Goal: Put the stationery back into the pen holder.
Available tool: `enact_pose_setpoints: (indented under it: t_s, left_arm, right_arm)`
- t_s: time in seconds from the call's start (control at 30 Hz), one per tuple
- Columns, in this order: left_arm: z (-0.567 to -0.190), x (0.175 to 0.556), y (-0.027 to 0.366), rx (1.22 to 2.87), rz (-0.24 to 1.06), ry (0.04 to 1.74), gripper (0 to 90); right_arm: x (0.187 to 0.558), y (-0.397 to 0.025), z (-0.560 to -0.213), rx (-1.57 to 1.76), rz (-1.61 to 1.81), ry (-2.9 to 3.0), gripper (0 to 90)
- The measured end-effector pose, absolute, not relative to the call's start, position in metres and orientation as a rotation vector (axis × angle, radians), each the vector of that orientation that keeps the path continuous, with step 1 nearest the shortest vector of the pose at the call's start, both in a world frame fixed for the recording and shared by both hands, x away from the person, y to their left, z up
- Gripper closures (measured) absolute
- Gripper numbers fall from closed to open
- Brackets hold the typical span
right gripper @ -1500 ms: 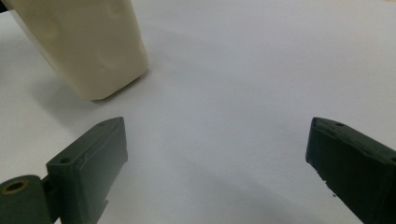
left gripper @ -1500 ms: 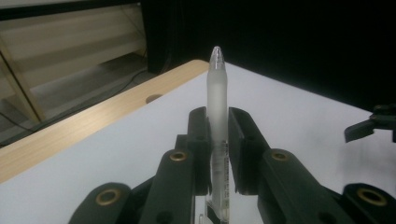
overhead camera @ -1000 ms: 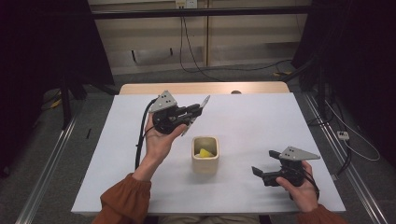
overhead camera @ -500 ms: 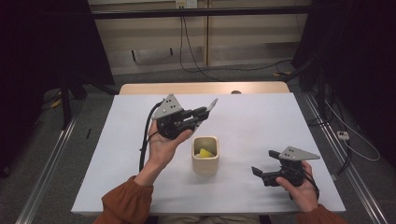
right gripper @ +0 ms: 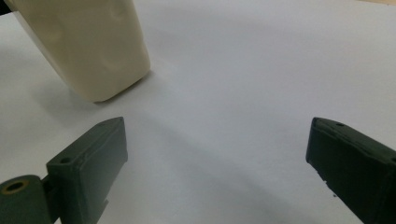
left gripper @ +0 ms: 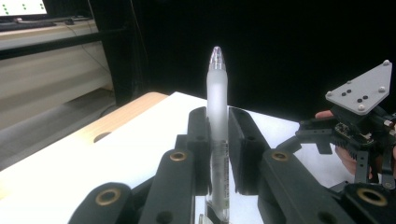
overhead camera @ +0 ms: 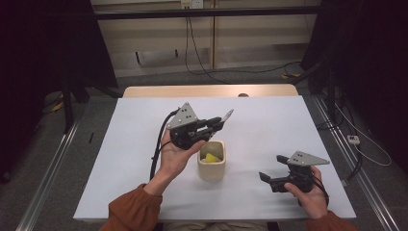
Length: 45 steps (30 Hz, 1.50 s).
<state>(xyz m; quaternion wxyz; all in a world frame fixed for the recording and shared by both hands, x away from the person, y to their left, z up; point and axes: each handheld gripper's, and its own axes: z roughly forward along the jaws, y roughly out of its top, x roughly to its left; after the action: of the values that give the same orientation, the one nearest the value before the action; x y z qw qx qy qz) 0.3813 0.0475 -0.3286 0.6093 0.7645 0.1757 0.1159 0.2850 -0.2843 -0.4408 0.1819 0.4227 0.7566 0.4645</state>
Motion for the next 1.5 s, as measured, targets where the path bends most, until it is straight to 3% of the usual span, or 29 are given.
enact_pose_setpoints:
  t_s: [1.2,1.27,1.37,1.5]
  left_arm:
    - [-0.361,0.391,0.039,1.821,0.219,0.44,79.1]
    - [-0.361,0.391,0.039,1.83,0.214,0.437,73.2]
    - [-0.361,0.391,0.038,1.831,0.226,0.456,53.2]
    - [-0.36,0.391,0.037,1.828,0.245,0.471,38.1]
  right_arm:
    - [0.285,-0.284,-0.441,1.196,1.312,2.136,5.2]
    - [0.285,-0.284,-0.441,1.197,1.312,2.136,5.2]
    - [0.285,-0.285,-0.441,1.198,1.31,2.134,5.2]
    - [0.285,-0.284,-0.441,1.196,1.311,2.135,5.2]
